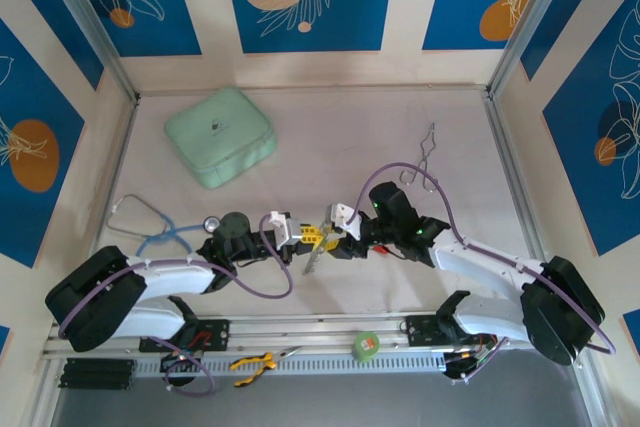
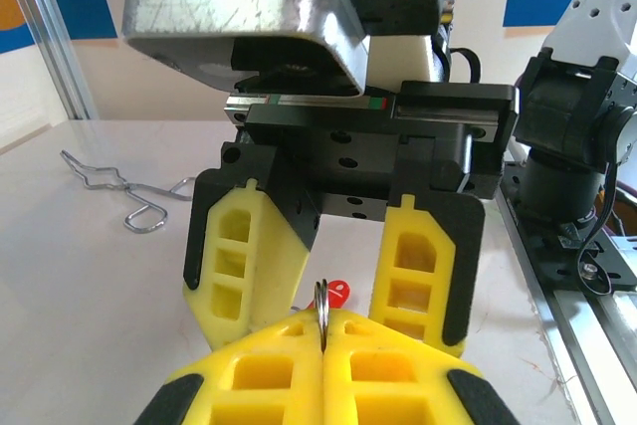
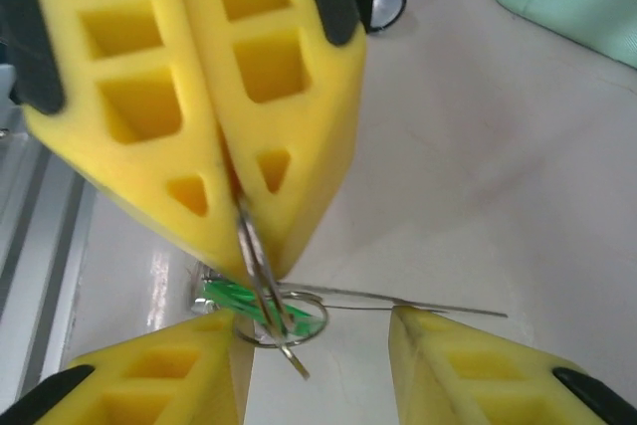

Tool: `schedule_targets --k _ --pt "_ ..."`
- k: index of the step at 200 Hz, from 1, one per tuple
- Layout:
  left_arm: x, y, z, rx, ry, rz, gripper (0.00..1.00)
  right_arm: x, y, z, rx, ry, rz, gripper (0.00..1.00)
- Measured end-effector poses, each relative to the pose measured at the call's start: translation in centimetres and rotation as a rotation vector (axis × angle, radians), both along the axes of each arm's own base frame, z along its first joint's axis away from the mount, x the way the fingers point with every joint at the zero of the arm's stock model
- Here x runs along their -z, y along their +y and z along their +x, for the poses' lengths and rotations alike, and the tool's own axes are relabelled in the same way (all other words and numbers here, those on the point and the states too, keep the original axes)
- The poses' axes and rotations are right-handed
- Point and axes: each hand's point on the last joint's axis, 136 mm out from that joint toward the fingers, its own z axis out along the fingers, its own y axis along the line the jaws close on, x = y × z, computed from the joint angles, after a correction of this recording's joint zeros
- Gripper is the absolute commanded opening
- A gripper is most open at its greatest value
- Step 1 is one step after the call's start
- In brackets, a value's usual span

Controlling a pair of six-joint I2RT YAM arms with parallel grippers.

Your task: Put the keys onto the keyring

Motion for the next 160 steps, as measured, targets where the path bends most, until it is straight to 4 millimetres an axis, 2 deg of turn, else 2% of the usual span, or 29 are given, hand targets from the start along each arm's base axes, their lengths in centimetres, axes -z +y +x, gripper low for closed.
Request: schedule_targets --k 14,34,121,160 --pt "-0.1 0.0 0.0 0.0 -0.002 -0.002 0.0 -0.4 0.2 -0.2 -0.018 0.001 0.02 0.4" --pt "-0.3 0.0 0.0 0.0 -0.006 -0.007 0.0 -0.7 0.4 -0.5 -0.035 0.01 0.041 0.35" --pt "-0.1 0.2 0.0 -0.009 -0.001 0.005 0.0 -0.3 -0.2 -0.6 -0.029 0.041 0.027 0.0" --pt "-0.4 0.3 0.0 -0.014 -0.011 0.006 0.0 -1.0 -0.8 -0.6 -0.017 0.043 -0.005 0.0"
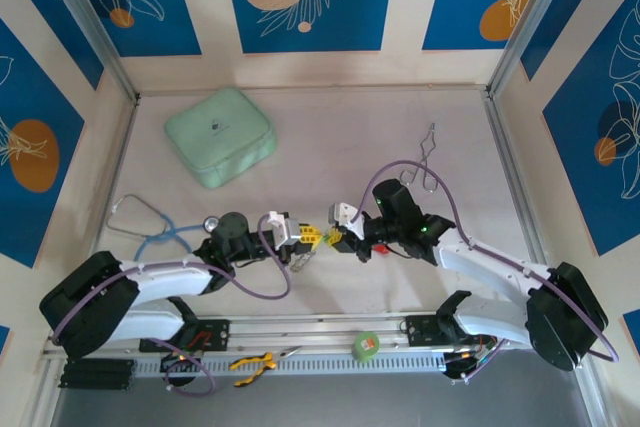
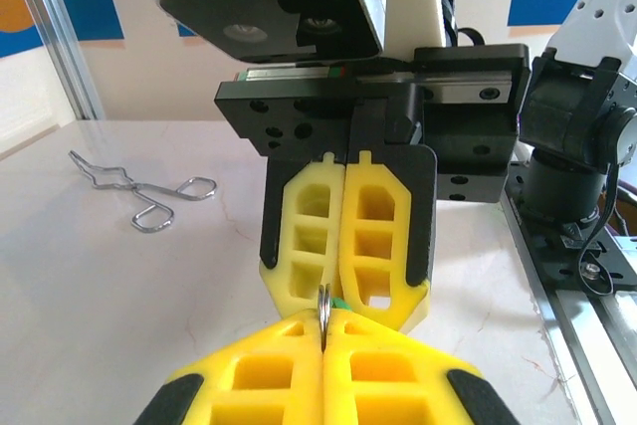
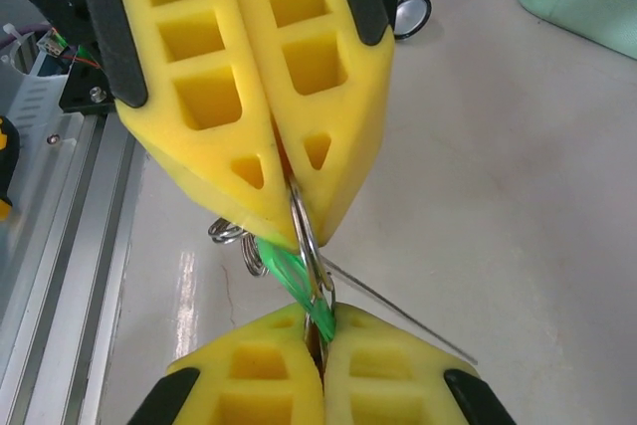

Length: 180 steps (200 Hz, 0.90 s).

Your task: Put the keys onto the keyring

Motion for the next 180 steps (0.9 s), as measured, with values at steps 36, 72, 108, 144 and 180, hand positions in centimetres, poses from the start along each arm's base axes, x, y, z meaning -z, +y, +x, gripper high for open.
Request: schedule_targets --k 36,72,108,144,180 --pt "-0.4 0.1 0.1 -0.007 -0.025 -0.004 0.0 -0.8 -0.4 0.2 0.009 -0.016 -0.032 0.0" --pt "-0.2 0.2 0.1 -0.016 -0.035 0.012 0.0 -1.0 -0.7 0.4 0.017 -0.04 -0.081 0.0" --pt "0.2 0.3 0.0 -0.014 -0.045 0.042 0.0 -1.2 -1.0 0.3 0.012 -0.075 -0.141 0.0" --pt "0.6 0.3 0.0 -0.014 -0.05 0.058 0.0 -1.1 -1.3 0.4 -0.006 -0.165 -0.22 0.0" --pt "0.8 0.3 0.0 -0.014 -0.051 0.066 0.0 -0.8 -1.4 0.5 -0.053 -0.262 -0.307 0.0"
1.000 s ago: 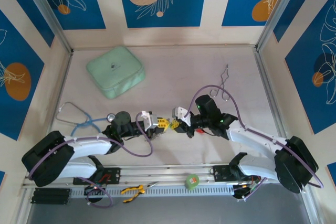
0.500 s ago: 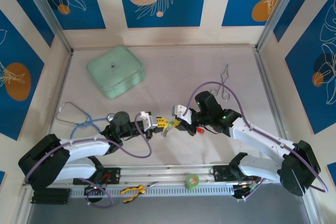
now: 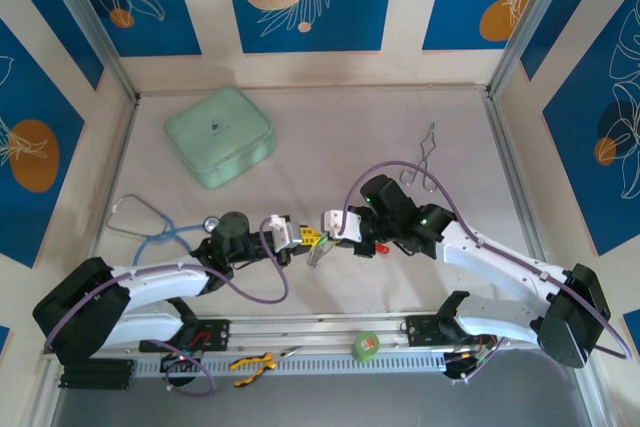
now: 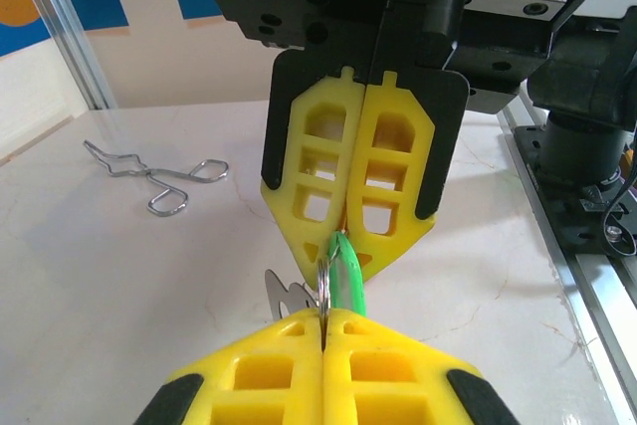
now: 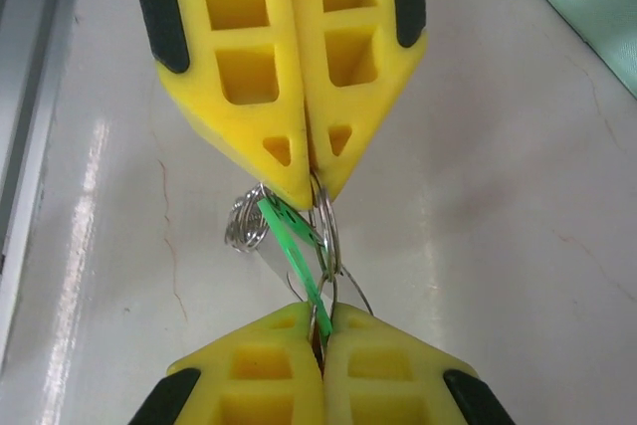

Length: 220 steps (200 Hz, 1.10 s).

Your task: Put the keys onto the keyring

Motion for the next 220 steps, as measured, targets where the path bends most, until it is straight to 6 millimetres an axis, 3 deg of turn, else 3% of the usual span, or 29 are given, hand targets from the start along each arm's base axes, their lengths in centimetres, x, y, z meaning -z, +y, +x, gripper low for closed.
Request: schedule_targets --k 15,31,62,97,137,181,203,220 --pt "0.0 0.0 0.0 0.0 0.0 0.0 0.0 0.0 0.0 0.0 -0.012 -0.014 -0.009 0.0" --pt "0.0 0.0 0.0 0.0 -0.004 0.0 0.32 -0.1 0.0 0.0 -0.015 -0.019 -0.01 0.0" --pt "0.0 0.4 0.6 -0.046 0.0 -0.008 0.54 -0.1 -0.5 0.4 0.009 -0.02 -0.027 0.0" --pt "0.0 2.1 0.6 -0.13 -0.016 -0.035 0.57 -0.8 -0.3 1.0 0.019 -0.021 -0.029 0.0" --pt "-2.0 4.8 2.1 -0.31 -0.07 -0.105 0.58 -1.3 1.5 2.5 0.019 -0.003 -0.02 0.0" --pt "-7.0 10.3 4.7 -0.639 -0.156 -0.256 0.58 -3.9 7.7 5.8 -0.031 -0.025 0.07 0.0" --pt "-9.2 13.9 5.2 -0.806 -0.183 -0.343 0.59 -5.5 11.5 8.0 -0.053 -0.062 0.138 0.0" --pt "-10.2 16.3 5.1 -0.899 -0.19 -0.391 0.58 -5.7 13.8 9.5 -0.065 -0.078 0.172 0.0"
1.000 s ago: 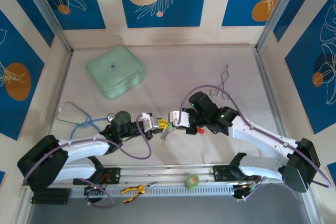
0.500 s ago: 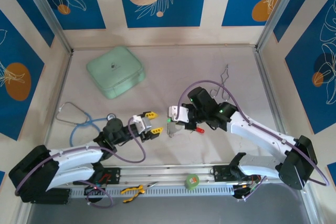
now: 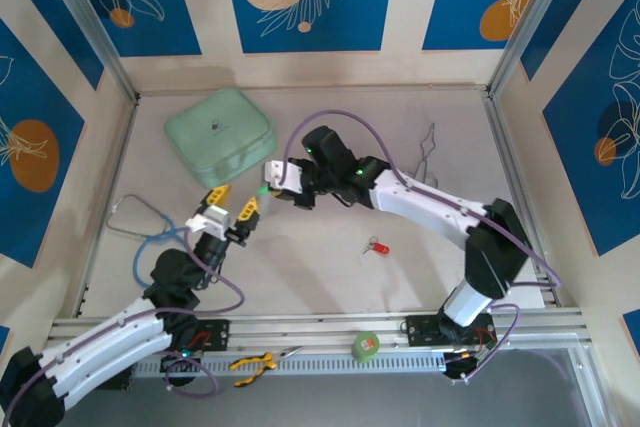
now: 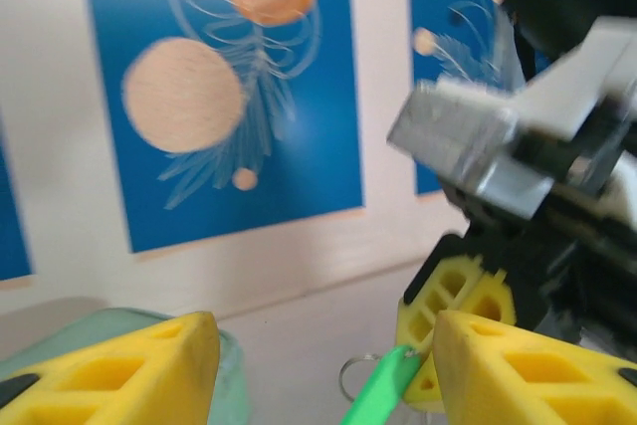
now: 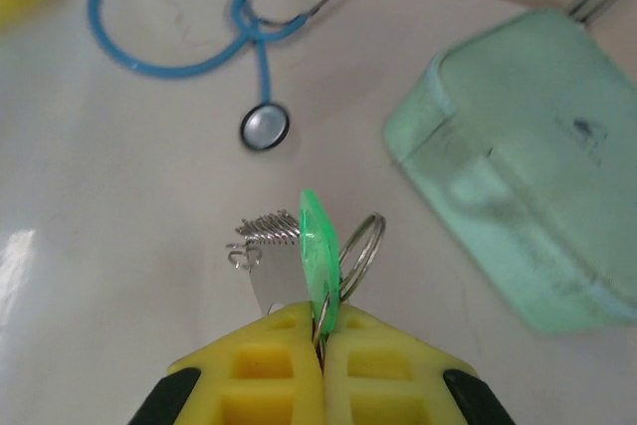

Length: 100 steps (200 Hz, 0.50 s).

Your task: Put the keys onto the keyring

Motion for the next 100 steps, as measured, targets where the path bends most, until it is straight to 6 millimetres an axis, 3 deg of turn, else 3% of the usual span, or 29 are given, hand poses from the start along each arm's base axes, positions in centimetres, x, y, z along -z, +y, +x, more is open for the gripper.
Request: schedule_targets --k 19,39,73,100 --pt "-0.4 1.6 -0.2 -0.056 0.003 -0.029 0.58 1.6 0.9 0.6 -0.012 0.022 -0.007 0.0" --pt "0.7 2.1 0.0 -0.08 0.045 -0.015 0.58 4.2 0.1 0.4 -0.019 0.072 -0.052 0.0" --pt "3.0 1.4 0.7 -0.078 0.122 0.038 0.58 9.9 -5.0 -2.0 -0.037 0.213 -0.211 0.0" --pt "5.4 0.3 1.5 -0.071 0.191 0.103 0.58 12.0 -9.1 -3.9 -0.018 0.31 -0.336 0.0"
